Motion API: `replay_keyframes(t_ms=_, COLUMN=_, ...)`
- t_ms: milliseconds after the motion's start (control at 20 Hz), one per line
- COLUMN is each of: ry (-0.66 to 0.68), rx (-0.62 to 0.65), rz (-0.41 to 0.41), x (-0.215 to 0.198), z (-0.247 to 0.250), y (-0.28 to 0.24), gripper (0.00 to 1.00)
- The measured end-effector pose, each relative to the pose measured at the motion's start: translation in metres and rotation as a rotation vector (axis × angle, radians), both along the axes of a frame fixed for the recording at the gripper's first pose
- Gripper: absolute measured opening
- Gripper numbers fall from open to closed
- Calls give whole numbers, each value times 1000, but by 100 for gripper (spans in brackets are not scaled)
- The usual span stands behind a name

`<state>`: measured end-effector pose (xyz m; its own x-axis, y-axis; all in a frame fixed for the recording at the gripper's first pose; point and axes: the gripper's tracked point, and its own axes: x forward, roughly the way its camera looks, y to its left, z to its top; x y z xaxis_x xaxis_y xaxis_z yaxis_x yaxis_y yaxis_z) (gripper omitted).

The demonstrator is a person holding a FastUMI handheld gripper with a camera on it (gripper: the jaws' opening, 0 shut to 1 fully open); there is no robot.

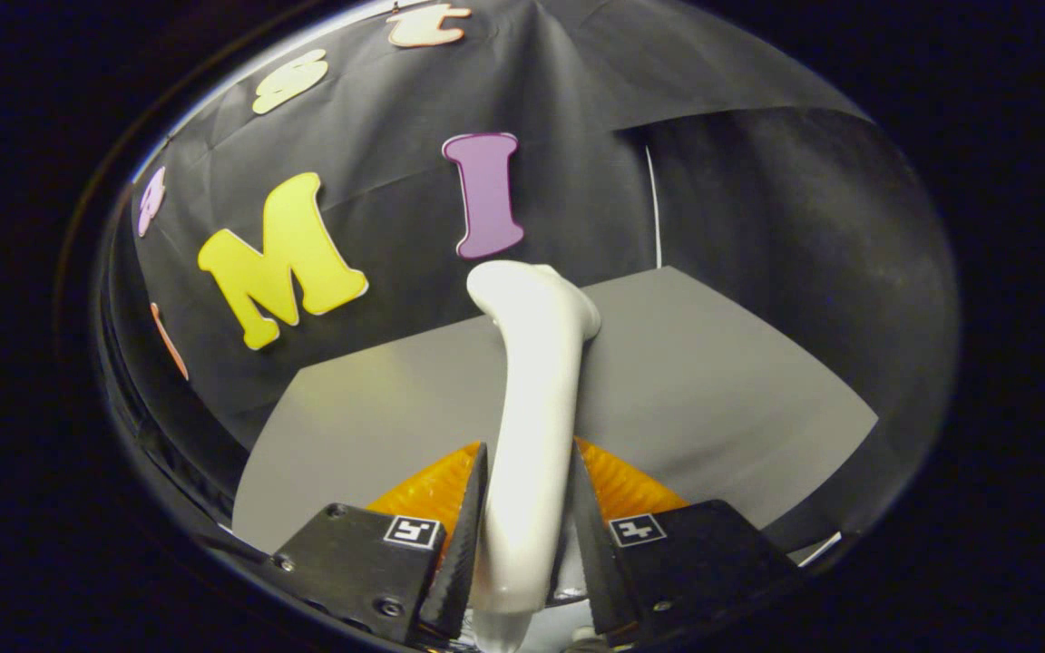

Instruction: Iron the clothes twice with a garment steamer, once on the left side and once on the right side.

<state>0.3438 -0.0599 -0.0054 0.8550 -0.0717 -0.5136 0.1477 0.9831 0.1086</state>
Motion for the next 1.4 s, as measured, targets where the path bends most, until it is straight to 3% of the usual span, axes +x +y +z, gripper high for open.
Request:
replay_keyframes(t_ms=50, ry=0, rx=-5, rz=-8, x=1, z=4, y=-1, gripper=47)
replay_keyframes(t_ms=250, ry=-45, rx=55, rz=-71, x=3, z=8, y=-1, gripper=36)
replay_keyframes(t_ms=750, ry=-223, rx=145, rz=-132, x=-31, z=48, y=-2, gripper=31)
replay_keyframes(t_ms=1000, ry=-285, rx=207, rz=-103, x=-37, z=62, y=0, gripper=29)
replay_keyframes(t_ms=1400, ry=-368, rx=173, rz=64, x=-70, z=104, y=68, gripper=28)
